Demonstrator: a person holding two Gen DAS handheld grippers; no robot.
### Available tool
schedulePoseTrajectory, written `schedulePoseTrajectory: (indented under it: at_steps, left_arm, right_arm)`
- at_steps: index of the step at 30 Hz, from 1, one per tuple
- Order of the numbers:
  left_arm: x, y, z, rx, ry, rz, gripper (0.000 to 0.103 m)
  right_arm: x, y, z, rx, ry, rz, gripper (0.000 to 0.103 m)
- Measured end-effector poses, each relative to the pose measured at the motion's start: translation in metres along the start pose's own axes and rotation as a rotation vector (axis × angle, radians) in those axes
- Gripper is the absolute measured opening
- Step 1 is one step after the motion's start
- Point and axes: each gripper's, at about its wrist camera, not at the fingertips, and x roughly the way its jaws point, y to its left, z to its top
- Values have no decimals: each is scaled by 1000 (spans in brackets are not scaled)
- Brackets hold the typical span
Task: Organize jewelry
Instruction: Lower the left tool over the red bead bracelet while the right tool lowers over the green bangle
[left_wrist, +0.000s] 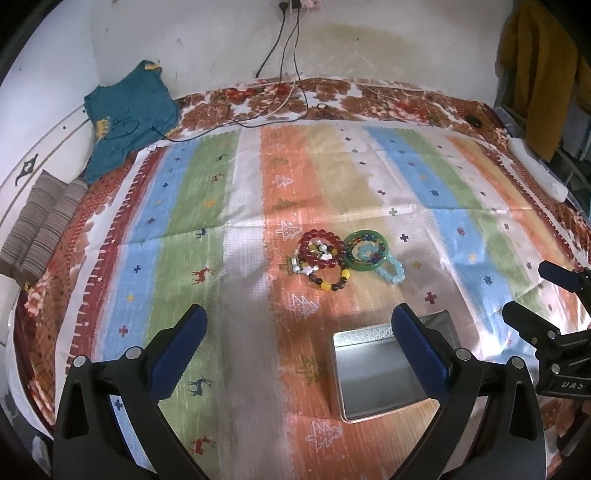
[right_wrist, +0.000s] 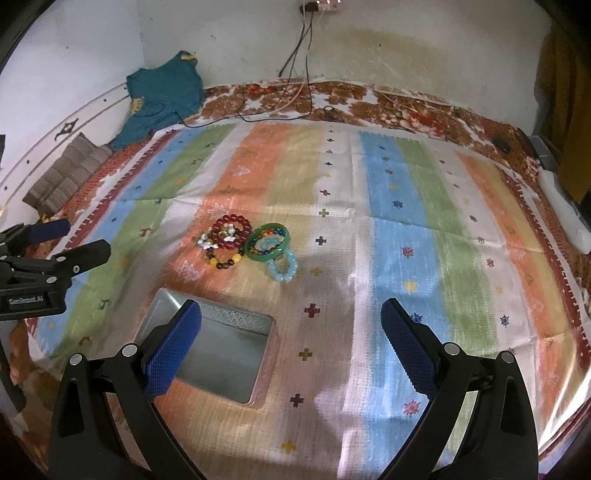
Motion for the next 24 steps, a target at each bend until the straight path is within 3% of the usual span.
schedulePoseTrajectory:
  at_steps: [24]
  left_arm:
    - [39,9,29,-18,63,38,97]
  right_arm:
    - [41,-3,32,26,65,17,98]
